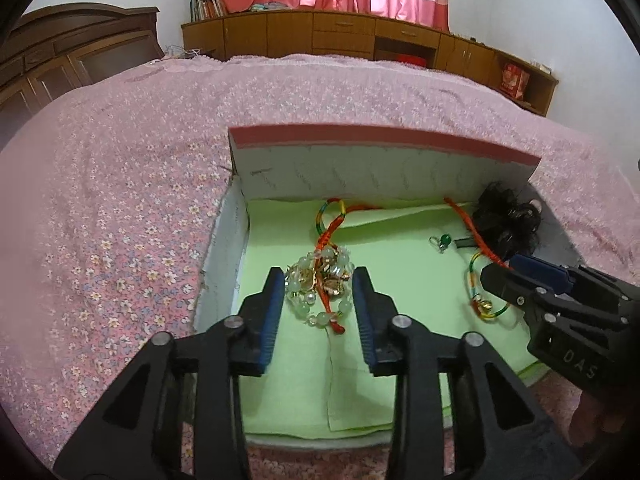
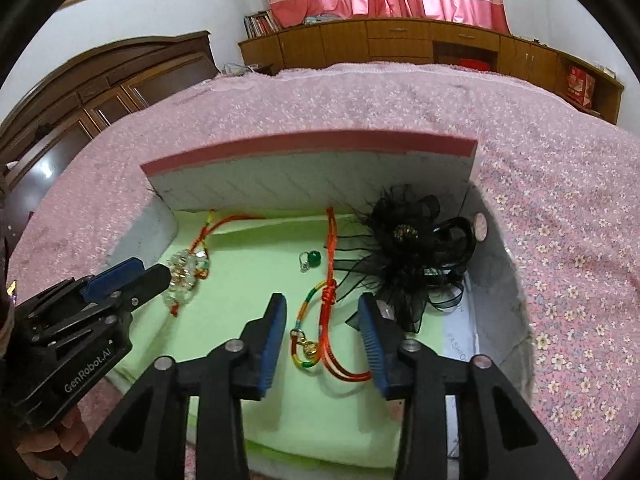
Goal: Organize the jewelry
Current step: 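Withdraw both tools from the box toward the last jewelry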
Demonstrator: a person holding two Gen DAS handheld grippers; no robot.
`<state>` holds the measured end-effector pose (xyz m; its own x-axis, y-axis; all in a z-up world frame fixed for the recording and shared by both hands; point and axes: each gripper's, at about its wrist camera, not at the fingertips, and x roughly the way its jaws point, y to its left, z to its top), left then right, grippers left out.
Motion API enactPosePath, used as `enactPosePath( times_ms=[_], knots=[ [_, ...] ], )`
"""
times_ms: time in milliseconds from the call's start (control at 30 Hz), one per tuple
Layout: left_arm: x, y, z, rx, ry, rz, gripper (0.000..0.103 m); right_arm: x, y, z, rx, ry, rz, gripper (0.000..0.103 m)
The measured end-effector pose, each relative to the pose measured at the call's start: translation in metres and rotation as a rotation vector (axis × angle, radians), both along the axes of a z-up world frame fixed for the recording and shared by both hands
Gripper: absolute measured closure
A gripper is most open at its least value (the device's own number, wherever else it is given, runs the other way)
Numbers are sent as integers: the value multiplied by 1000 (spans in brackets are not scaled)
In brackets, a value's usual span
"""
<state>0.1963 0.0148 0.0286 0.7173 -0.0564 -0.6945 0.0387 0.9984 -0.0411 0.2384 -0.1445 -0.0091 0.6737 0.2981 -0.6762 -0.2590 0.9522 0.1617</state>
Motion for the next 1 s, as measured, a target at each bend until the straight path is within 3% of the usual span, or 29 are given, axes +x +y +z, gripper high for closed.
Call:
enactPosePath(
  times_ms=[500,1000],
  knots=[
    [-35,11,35,-89,-52,-16,73,-54,-16,49,79,-132,12,53],
    [-67,0,59,-76,-85,-79,73,-101,-36,69,120,-190,-9,52]
  ],
)
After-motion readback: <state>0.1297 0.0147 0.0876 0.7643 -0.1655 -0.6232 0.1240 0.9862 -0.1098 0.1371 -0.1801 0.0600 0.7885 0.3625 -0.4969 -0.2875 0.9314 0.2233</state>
